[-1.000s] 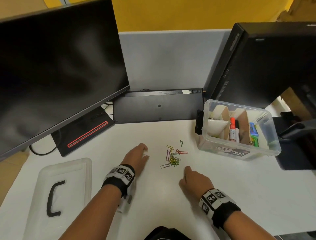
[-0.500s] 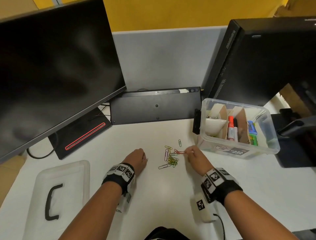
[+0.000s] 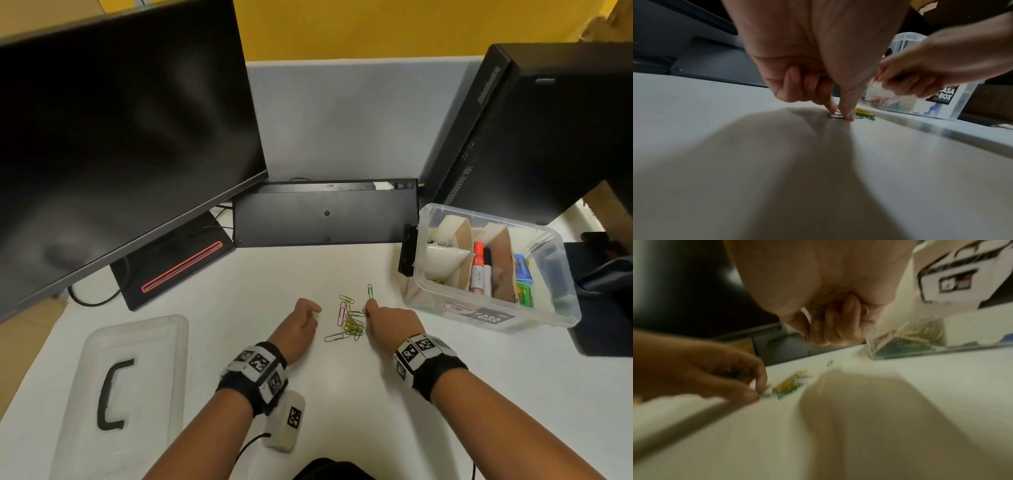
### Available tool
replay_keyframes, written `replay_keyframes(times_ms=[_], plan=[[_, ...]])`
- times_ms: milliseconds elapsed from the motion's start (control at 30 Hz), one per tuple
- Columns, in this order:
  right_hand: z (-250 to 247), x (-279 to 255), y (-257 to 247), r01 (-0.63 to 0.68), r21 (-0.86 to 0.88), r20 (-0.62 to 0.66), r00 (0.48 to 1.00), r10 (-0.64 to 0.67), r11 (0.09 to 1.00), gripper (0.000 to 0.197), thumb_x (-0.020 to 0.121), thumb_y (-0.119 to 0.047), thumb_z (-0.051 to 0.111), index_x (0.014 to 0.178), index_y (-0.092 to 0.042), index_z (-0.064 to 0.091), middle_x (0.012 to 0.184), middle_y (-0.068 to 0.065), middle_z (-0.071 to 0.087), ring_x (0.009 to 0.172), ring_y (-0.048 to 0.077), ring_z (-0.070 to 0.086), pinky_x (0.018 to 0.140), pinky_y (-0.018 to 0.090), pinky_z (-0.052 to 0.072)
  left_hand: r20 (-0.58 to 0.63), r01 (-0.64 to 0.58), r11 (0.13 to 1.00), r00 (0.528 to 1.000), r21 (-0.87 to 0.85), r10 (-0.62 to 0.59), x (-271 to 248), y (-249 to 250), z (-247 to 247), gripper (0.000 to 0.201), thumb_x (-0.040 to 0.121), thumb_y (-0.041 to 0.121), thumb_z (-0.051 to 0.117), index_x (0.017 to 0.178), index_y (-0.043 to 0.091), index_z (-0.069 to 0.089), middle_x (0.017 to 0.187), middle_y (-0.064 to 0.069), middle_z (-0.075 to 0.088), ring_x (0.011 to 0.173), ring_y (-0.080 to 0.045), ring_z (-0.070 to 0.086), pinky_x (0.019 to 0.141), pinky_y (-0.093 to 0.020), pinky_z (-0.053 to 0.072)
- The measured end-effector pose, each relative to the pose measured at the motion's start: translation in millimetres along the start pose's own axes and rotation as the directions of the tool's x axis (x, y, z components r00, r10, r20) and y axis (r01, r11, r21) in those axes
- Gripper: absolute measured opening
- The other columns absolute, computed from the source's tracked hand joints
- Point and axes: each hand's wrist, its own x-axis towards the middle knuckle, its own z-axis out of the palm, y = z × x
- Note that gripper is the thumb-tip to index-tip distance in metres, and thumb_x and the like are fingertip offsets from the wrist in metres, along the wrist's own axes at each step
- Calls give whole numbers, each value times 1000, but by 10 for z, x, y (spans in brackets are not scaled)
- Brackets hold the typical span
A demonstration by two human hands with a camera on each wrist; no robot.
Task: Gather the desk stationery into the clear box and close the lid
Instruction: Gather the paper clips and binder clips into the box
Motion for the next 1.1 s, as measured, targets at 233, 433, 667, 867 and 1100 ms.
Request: replay_keyframes(times_ms=[233,433,667,867,1100], plan=[[-64,-280,91,14,426,-152,987,56,905,15,100,-33,28,97,-21,38,71,0,56,65,23,57,65,38,50,-11,-3,862,1000,507,10,87,116,290,21,93,32,51,106,16,47,98,-3,63,85,-21,58,73,-30,43],[-703,-713,301,235,592,-560,808,184,771,16,99,-23,37,84,-21,40,63,-4,50,56,14,50,47,30,36,43,62,898,995,436,-89,116,4,213,16,91,36,52,95,20,52,83,3,57,77,-16,51,69,-26,41],[-1306,-253,600,-261,205,-111,951,288,943,29,95,-28,36,108,-13,58,109,8,64,100,29,59,84,39,44,42,39,911,997,410,-62,-1,-36,94,13,91,36,51,87,24,49,81,6,57,73,-13,50,68,-25,41],[-1466,14,702,-201,72,157,970,188,977,37,98,-29,46,130,-11,52,132,6,55,124,26,50,109,39,34,-41,-41,944,998,327,57,-114,117,27,14,93,34,51,90,21,52,67,8,50,60,-6,43,56,-19,32],[-1331,-222,929,-77,440,-105,985,137,894,29,97,-14,42,117,-8,62,119,7,63,107,22,58,95,28,44,-104,-111,956,984,270,143,-211,327,91,14,94,35,50,89,21,50,64,6,49,56,-7,41,55,-19,33]])
